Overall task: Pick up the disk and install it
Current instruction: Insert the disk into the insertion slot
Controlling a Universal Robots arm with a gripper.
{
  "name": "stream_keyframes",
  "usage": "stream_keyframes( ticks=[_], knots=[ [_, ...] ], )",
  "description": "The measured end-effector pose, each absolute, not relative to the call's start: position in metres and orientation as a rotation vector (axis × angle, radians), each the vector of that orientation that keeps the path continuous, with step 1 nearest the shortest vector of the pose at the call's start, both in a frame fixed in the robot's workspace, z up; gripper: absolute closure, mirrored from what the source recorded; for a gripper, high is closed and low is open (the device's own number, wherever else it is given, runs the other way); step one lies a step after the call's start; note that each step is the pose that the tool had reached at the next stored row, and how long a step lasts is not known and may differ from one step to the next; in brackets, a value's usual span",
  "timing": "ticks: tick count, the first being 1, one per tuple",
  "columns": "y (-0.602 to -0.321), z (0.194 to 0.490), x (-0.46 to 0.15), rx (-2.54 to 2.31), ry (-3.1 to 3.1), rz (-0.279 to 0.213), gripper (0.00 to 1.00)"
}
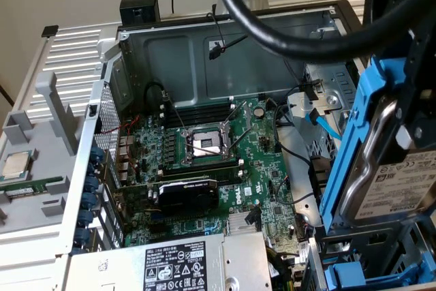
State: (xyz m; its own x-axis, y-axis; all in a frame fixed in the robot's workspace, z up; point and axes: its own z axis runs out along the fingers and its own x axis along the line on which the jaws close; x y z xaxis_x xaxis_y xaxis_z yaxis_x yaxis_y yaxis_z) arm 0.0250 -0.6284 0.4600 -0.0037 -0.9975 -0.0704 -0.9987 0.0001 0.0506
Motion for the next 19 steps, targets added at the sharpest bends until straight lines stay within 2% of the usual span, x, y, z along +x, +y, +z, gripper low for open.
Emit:
stream_keyframes(
  ticks=[11, 19],
  knots=[
    [-0.6295, 0.4599, 0.025, -2.207, 2.212, 0.133, 0.63],
    [-0.6288, 0.4595, 0.025, -2.214, 2.219, 0.116, 0.63]
  ],
)
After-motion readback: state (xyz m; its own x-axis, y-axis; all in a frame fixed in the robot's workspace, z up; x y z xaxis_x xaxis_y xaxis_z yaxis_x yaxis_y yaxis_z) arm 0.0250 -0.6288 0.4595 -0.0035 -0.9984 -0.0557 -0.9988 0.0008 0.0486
